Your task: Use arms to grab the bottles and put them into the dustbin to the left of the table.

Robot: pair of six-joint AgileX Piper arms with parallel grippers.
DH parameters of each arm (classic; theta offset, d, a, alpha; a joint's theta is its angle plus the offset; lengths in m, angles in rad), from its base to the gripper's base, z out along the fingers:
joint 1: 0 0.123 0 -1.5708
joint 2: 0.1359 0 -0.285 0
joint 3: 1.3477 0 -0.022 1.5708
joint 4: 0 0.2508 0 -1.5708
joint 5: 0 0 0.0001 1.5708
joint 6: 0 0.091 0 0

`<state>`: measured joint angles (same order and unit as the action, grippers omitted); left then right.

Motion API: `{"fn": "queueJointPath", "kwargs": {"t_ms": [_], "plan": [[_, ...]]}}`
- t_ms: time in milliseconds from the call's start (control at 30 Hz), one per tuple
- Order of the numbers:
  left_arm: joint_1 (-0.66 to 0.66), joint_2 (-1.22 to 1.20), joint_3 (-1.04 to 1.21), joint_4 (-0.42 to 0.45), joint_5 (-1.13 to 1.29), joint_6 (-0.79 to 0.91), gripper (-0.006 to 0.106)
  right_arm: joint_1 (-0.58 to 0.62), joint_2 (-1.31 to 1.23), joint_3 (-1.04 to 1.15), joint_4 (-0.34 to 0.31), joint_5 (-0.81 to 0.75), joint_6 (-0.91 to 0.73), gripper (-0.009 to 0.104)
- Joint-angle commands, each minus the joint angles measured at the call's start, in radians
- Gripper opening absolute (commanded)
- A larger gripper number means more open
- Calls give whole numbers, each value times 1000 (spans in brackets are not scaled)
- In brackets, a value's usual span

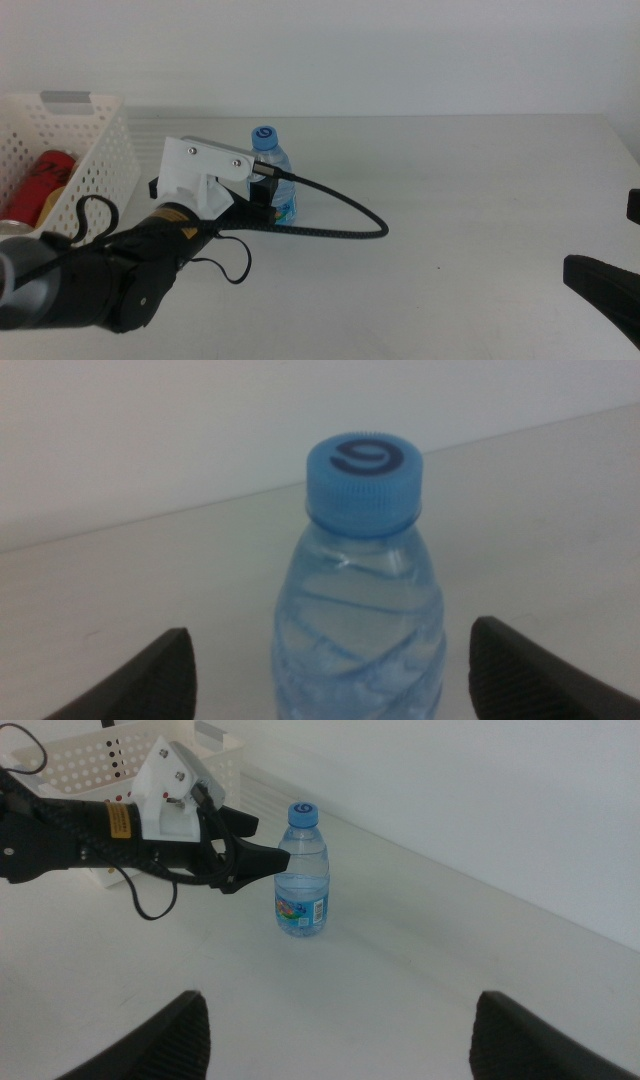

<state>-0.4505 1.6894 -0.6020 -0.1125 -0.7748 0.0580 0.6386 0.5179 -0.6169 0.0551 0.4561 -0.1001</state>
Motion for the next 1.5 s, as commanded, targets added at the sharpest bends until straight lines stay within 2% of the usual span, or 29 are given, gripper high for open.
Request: {"fn": "queueJointPath", "kwargs": {"t_ms": [0, 167, 267, 900, 1000, 1033, 1267, 1300, 1467], "plan": [[15, -18, -41, 58, -82, -65, 89, 1, 3, -29, -9, -66, -9, 68], [61, 51, -87, 195, -85, -171, 89, 1, 3, -29, -9, -66, -9, 68], [67, 87, -128, 246, -84, -200, 89, 1, 3, -29, -9, -66, -9, 68], [66, 305, -317, 237, -86, -191, 87, 1, 3, -29, -9, -66, -9, 68], [66, 307, -317, 237, -95, -190, 76, 1, 3, -29, -9, -66, -9, 68], [66, 307, -317, 241, -103, -190, 69, 1, 3, -29, -9, -66, -9, 68], [64, 214, -265, 290, -100, -190, 0, 1, 3, -29, -9, -66, -9, 68], [64, 191, -245, 290, -100, -190, -5, 1, 3, -29, -9, -66, -9, 68], [64, 25, -146, 266, -76, -191, -5, 1, 3, -29, -9, -66, -9, 68]]}}
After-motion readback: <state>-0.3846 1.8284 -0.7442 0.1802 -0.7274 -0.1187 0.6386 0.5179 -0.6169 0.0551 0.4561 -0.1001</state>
